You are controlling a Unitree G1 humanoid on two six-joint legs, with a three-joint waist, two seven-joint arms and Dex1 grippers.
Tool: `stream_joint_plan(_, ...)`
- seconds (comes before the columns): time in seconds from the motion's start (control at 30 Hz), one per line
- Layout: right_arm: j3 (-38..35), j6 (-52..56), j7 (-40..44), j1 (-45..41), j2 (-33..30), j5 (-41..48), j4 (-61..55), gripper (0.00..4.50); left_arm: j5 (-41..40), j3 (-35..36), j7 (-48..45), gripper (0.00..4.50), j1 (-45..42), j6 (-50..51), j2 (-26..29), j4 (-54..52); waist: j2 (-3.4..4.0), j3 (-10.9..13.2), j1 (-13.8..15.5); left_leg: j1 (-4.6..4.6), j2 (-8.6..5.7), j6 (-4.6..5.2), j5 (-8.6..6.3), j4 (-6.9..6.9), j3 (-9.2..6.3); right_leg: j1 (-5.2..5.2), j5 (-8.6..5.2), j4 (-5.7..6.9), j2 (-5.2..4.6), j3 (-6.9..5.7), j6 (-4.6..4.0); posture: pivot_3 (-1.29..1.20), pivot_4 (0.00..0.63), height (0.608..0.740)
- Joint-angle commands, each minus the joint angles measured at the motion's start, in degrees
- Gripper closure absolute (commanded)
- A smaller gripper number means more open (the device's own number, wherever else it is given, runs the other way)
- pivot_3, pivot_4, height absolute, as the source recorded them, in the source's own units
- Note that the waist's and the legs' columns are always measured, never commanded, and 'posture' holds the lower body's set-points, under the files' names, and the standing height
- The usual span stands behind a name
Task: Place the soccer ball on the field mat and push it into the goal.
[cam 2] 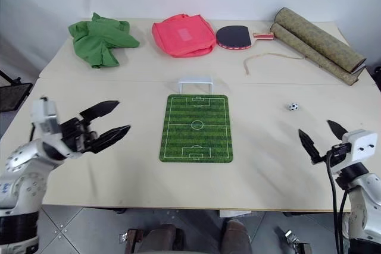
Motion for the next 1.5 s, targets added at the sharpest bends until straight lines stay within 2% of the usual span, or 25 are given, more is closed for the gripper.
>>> stream_joint_plan(0.03,1.33,2.65,-1.46,-3.48,-1.02,-0.44,-0.81,0.02,0.32,0.11,-1.42,0.00,-1.17,-0.25,0.90,0.61,0.10,0.04,-1.00,0.03,0.03,0.00,0.00,-0.01,0.05,0.00,0.00,0.00,0.03,0.05,0.00,0.00,0.150,0.740)
stream_joint_plan(0.17,3.95,7.75,-3.34,-11.38,-3.15,-2.32,1.36,0.02,0.75,-0.46,-2.31,0.00,-1.94,-0.19,1.08,1.24,0.12,0.04,-1.42,0.04,0.15,-0.03,0.01,0.00,0.12,-0.05,0.00,0.01,0.16,0.13,-0.01,0.00,0.150,0.740)
stream_joint_plan(0.37,9.88,17.69,-7.18,-27.45,-5.39,-6.96,12.10,0.02,1.07,-1.51,-2.15,0.00,-1.59,0.37,0.41,0.58,0.14,0.06,-1.44,-0.02,0.20,-0.03,0.00,0.13,0.10,-0.08,0.02,0.03,0.19,0.18,0.00,0.00,0.150,0.740)
stream_joint_plan(0.57,13.09,18.13,-10.27,-36.30,-4.24,-10.63,21.53,0.02,1.38,-2.07,-1.79,0.00,-0.83,0.70,0.05,-0.65,0.14,0.06,-0.80,-0.42,0.23,-0.09,-0.03,0.14,0.10,-0.40,0.02,-0.01,0.26,0.14,-0.01,0.00,0.150,0.740)
stream_joint_plan(0.7,14.69,16.88,-9.71,-39.14,-3.38,-12.14,26.41,0.02,1.51,-2.26,-1.73,0.00,-0.44,0.90,0.10,-0.94,0.14,0.06,-0.98,-0.96,0.23,-0.09,-0.03,0.25,0.12,-0.97,0.03,0.12,0.28,0.14,0.01,0.00,0.150,0.740)
stream_joint_plan(0.8,15.20,14.91,-9.17,-40.49,-2.42,-12.74,29.16,0.65,1.48,-2.33,-1.67,0.00,-0.31,0.93,0.20,-1.01,0.14,0.06,-1.14,-0.96,0.24,-0.09,-0.03,0.24,0.13,-0.96,0.03,0.10,0.31,0.14,0.01,0.00,0.150,0.740)
stream_joint_plan(1.07,15.79,13.95,-9.32,-42.16,-1.23,-13.49,32.81,3.39,1.17,-1.65,-1.61,0.00,-0.40,1.13,0.99,-1.08,0.14,0.06,-1.14,-0.97,0.24,-0.09,-0.03,0.25,0.13,-0.96,0.03,0.10,0.30,0.14,0.01,0.00,0.150,0.740)
stream_joint_plan(1.1,15.66,13.68,-9.27,-42.14,-1.19,-13.41,32.70,3.58,1.18,-1.39,-1.76,0.00,-0.17,1.05,1.21,-1.00,0.14,0.06,-1.17,-0.98,0.24,-0.09,-0.03,0.25,0.12,-0.96,0.03,0.10,0.30,0.14,0.01,0.00,0.150,0.740)
stream_joint_plan(1.17,15.39,12.82,-8.82,-42.09,-1.18,-13.09,32.48,3.67,1.26,-1.13,-1.84,0.00,0.17,0.84,1.48,-1.00,0.14,0.06,-1.24,-0.97,0.24,-0.09,-0.03,0.25,0.13,-0.96,0.03,0.10,0.30,0.14,0.01,0.00,0.150,0.740)
stream_joint_plan(1.23,14.67,10.82,-6.71,-41.97,-1.01,-11.71,30.97,3.67,1.34,-0.73,-2.45,0.00,0.78,0.29,1.88,-1.07,0.14,0.06,-1.40,-0.97,0.24,-0.09,-0.03,0.25,0.13,-0.96,0.03,0.10,0.30,0.15,0.01,0.00,0.150,0.740)
stream_joint_plan(1.27,14.82,9.19,-2.50,-41.53,-0.76,-10.02,28.29,3.67,1.30,-0.19,-3.05,0.00,1.49,0.02,2.25,-0.71,0.14,0.06,-1.55,-0.98,0.24,-0.09,-0.03,0.25,0.13,-0.97,0.03,0.10,0.30,0.15,0.01,0.00,0.150,0.740)
stream_joint_plan(1.33,18.09,7.01,13.46,-38.80,-0.45,-4.42,17.78,3.67,2.38,0.82,-5.67,0.00,3.81,-1.85,3.34,1.12,0.15,0.06,-2.13,-0.98,0.25,-0.09,-0.03,0.24,0.13,-0.98,0.03,0.09,0.31,0.14,0.01,0.00,0.150,0.740)
stream_joint_plan(1.37,19.30,6.62,18.86,-37.74,-0.38,-2.63,14.18,3.67,2.83,1.03,-6.61,0.00,4.59,-2.61,3.73,1.76,0.16,0.07,-2.28,-0.97,0.27,-0.10,-0.03,0.23,0.12,-0.98,0.02,0.09,0.33,0.14,0.01,0.00,0.150,0.740)
stream_joint_plan(1.5,30.73,9.77,33.82,-34.76,-1.23,-2.39,0.53,3.67,5.71,1.95,-12.26,0.00,7.76,-9.50,4.01,6.78,0.17,0.07,-2.70,-0.92,0.34,-0.10,-0.03,0.25,0.16,-0.99,0.03,0.10,0.42,0.18,0.00,0.00,0.150,0.740)
